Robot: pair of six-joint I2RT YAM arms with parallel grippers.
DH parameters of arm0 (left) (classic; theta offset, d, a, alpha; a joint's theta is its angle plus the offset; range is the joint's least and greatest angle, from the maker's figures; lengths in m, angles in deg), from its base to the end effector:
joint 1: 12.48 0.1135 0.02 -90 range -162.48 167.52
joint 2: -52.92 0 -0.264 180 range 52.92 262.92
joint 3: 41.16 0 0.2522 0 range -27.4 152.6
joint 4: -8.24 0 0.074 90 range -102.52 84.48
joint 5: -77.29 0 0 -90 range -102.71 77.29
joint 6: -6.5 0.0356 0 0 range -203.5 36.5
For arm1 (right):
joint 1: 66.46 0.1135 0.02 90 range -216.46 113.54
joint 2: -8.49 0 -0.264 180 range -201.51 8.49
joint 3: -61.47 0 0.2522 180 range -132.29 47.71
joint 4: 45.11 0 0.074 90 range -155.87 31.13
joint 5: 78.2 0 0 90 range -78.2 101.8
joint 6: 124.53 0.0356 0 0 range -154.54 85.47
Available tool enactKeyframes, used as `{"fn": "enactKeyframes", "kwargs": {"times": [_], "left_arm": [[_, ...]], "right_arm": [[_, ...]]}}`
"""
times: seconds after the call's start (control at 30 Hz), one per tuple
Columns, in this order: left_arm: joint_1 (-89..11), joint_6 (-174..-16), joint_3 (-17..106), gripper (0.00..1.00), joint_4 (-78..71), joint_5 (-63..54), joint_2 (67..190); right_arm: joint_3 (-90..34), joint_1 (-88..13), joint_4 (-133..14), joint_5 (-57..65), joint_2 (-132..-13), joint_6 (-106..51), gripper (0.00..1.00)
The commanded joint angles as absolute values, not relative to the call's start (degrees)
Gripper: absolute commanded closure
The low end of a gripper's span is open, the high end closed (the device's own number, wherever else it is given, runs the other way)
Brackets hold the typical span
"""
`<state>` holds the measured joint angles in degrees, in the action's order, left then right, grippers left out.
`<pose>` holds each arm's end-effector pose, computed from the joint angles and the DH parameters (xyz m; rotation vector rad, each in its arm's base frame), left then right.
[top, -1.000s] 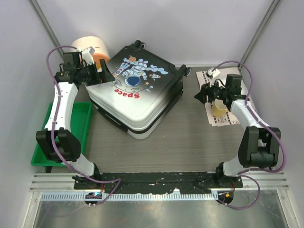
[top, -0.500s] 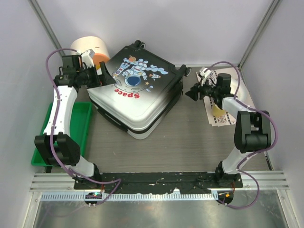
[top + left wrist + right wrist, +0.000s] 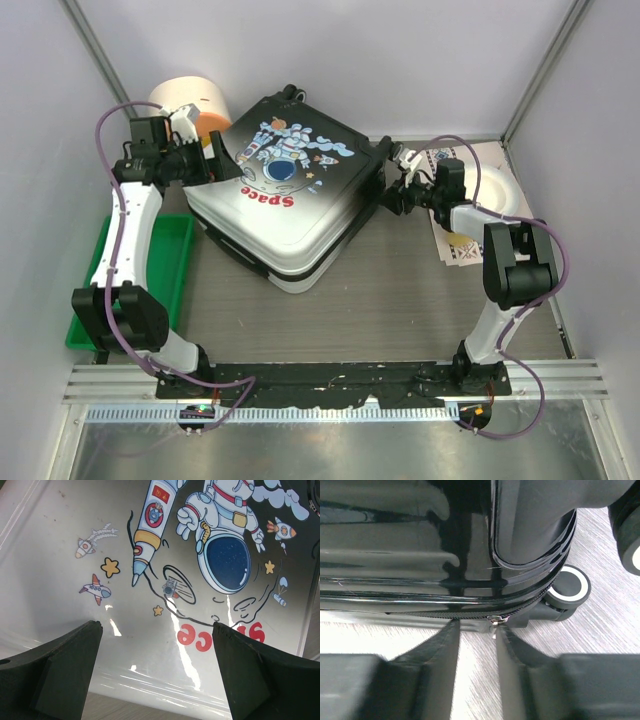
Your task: Open, take out, and arrange the luggage
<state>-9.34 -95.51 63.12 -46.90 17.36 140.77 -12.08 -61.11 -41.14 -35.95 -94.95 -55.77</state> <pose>0.3343 0.0005 0.3831 -0.0088 2.2221 -0.6720 0.3840 0.0624 0.2018 -0.9252 1.6845 0.6517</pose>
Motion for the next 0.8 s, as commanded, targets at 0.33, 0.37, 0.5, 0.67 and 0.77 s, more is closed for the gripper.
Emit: {"fn": "enactKeyframes", "kwargs": {"times": [0.33,0.37,0.5,0.67,0.77], "left_arm": [[-9.1,-92.7,62.5,0.04,-46.1,18.2,137.7],[-9.1,-92.6,62.5,0.04,-46.1,18.2,137.7],[-9.1,-92.3,62.6,0.05,-46.2,18.8,138.3],[-9.1,-92.6,62.2,0.06,-46.0,19.1,138.6],[-9.1,-92.6,62.0,0.07,-46.2,19.1,138.6]], "right_arm": [[-7.7,-60.7,-33.8,-34.3,-91.3,-59.2,0.99],[-6.7,-60.7,-34.3,-34.6,-89.5,-59.6,0.99],[-0.5,-60.7,-35.5,-36.0,-85.0,-60.4,0.99],[5.6,-60.7,-38.3,-37.1,-79.0,-61.2,0.99],[9.2,-60.4,-41.0,-37.3,-74.2,-61.2,0.99]]}}
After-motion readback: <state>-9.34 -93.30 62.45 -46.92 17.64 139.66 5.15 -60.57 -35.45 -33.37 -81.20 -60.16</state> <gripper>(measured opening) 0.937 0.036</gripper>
